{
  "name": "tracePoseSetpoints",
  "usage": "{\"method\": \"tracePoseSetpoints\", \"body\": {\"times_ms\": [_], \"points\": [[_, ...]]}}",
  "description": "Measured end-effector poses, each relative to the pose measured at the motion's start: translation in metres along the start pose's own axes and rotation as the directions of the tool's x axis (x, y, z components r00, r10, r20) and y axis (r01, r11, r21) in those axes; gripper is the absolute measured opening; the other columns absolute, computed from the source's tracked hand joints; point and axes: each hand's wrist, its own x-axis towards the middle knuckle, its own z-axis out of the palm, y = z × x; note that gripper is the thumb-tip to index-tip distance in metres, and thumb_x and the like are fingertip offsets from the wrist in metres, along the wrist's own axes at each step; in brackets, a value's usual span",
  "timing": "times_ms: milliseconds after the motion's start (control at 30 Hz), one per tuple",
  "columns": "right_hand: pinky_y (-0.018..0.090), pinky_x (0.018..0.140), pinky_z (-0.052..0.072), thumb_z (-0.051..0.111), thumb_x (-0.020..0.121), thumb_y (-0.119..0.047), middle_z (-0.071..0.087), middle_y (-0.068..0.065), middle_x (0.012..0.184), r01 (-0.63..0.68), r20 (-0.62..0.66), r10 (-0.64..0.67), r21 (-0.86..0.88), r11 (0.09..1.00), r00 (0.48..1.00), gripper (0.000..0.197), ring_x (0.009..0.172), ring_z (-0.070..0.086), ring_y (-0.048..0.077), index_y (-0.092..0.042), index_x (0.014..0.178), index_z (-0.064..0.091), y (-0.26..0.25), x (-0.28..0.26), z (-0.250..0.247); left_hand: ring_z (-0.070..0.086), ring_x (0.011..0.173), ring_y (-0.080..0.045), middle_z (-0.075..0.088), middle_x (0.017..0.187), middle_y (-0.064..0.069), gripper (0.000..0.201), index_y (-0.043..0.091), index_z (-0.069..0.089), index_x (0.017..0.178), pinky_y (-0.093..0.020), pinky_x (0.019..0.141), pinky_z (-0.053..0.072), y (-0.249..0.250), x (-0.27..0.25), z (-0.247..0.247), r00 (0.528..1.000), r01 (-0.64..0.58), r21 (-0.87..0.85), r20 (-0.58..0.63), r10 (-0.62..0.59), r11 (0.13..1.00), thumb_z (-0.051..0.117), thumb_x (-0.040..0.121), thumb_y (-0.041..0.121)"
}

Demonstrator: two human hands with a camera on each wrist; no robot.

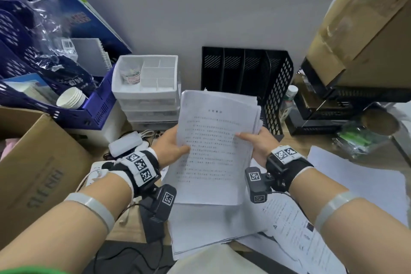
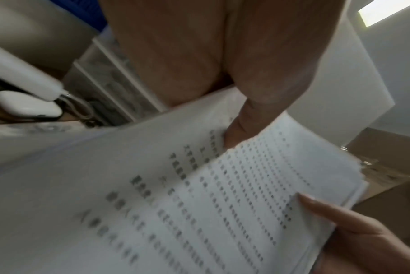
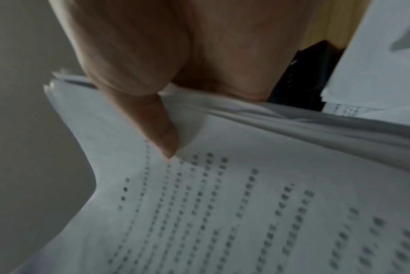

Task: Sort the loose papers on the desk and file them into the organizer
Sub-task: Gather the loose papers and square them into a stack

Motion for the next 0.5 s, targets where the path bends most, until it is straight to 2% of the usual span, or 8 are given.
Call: {"method": "tracePoseSetpoints", "body": {"times_ms": [100, 133, 200, 300, 333, 400, 433, 500], "points": [[0.052, 0.099, 0.05, 0.067, 0.082, 0.005, 0.07, 0.017, 0.117, 0.121, 0.008, -0.121, -0.095, 0.988, 0.993, 0.033, 0.109, 0.067, 0.031, -0.005, 0.114, 0.065, -0.008, -0.002, 0.012, 0.071, 0.102, -0.018, 0.072, 0.103, 0.006, 0.034, 0.019, 0.065, 0.105, -0.04, 0.093, 0.057, -0.019, 0.002, 0.003, 0.988, 0.005, -0.085, -0.15, -0.017, 0.996, 0.064, 0.087, -0.009], [0.051, 0.099, 0.05, 0.068, 0.081, 0.005, 0.069, 0.018, 0.116, 0.173, 0.012, -0.172, -0.101, 0.98, 0.985, 0.034, 0.111, 0.065, 0.032, -0.005, 0.113, 0.065, -0.011, -0.004, 0.016, 0.072, 0.096, -0.01, 0.073, 0.1, 0.006, 0.033, 0.018, 0.066, 0.103, -0.032, 0.087, 0.059, -0.021, 0.001, 0.003, 0.983, -0.035, -0.126, -0.185, 0.012, 0.991, 0.064, 0.086, -0.011], [0.039, 0.091, 0.056, 0.069, 0.08, 0.005, 0.069, 0.016, 0.111, 0.268, 0.032, -0.266, -0.127, 0.955, 0.963, 0.035, 0.106, 0.066, 0.025, -0.007, 0.113, 0.065, -0.016, -0.011, 0.019, 0.068, 0.084, 0.001, 0.072, 0.094, 0.003, 0.035, 0.019, 0.067, 0.098, -0.019, 0.077, 0.057, -0.022, 0.0, 0.002, 0.969, -0.102, -0.152, -0.239, 0.064, 0.983, 0.065, 0.085, -0.013], [0.022, 0.074, 0.055, 0.072, 0.08, 0.002, 0.067, 0.007, 0.099, 0.325, 0.034, -0.323, -0.16, 0.932, 0.946, 0.03, 0.089, 0.064, 0.011, -0.002, 0.108, 0.062, -0.015, -0.02, 0.019, 0.066, 0.091, -0.006, 0.071, 0.103, -0.006, 0.035, 0.016, 0.067, 0.109, -0.03, 0.087, 0.056, -0.033, -0.003, 0.0, 0.973, -0.103, -0.212, -0.224, 0.055, 0.972, 0.071, 0.083, -0.007], [0.022, 0.073, 0.054, 0.074, 0.079, 0.0, 0.068, 0.004, 0.097, 0.313, 0.024, -0.314, -0.18, 0.933, 0.949, 0.03, 0.087, 0.064, 0.009, -0.003, 0.106, 0.063, -0.008, -0.021, 0.018, 0.066, 0.095, -0.008, 0.071, 0.107, -0.005, 0.036, 0.014, 0.067, 0.115, -0.033, 0.091, 0.055, -0.038, -0.005, -0.001, 0.982, -0.083, -0.198, -0.183, 0.047, 0.977, 0.074, 0.082, -0.001], [0.024, 0.075, 0.052, 0.076, 0.078, -0.001, 0.07, 0.002, 0.095, 0.263, -0.001, -0.27, -0.219, 0.94, 0.963, 0.027, 0.086, 0.064, 0.008, -0.006, 0.103, 0.067, 0.011, -0.023, 0.015, 0.067, 0.097, -0.002, 0.073, 0.109, 0.004, 0.034, 0.01, 0.068, 0.119, -0.028, 0.09, 0.051, -0.051, -0.006, 0.003, 0.995, -0.072, -0.055, -0.075, 0.068, 0.996, 0.072, 0.086, 0.006], [0.028, 0.079, 0.052, 0.076, 0.078, -0.001, 0.07, 0.002, 0.094, 0.234, -0.018, -0.245, -0.234, 0.944, 0.969, 0.024, 0.086, 0.064, 0.01, -0.008, 0.1, 0.069, 0.02, -0.023, 0.014, 0.066, 0.091, 0.002, 0.074, 0.101, 0.01, 0.029, 0.009, 0.069, 0.116, -0.023, 0.085, 0.05, -0.058, -0.005, 0.005, 0.995, -0.087, 0.007, -0.055, 0.088, 0.996, 0.07, 0.088, 0.003], [0.036, 0.085, 0.052, 0.075, 0.079, -0.004, 0.071, 0.001, 0.091, 0.205, -0.048, -0.224, -0.254, 0.945, 0.973, 0.02, 0.087, 0.064, 0.014, -0.017, 0.094, 0.072, 0.027, -0.023, 0.012, 0.065, 0.082, -0.002, 0.072, 0.088, 0.013, 0.021, 0.008, 0.071, 0.109, -0.015, 0.074, 0.048, -0.059, -0.004, 0.009, 0.993, -0.095, 0.038, -0.074, 0.097, 0.995, 0.066, 0.09, 0.0]]}}
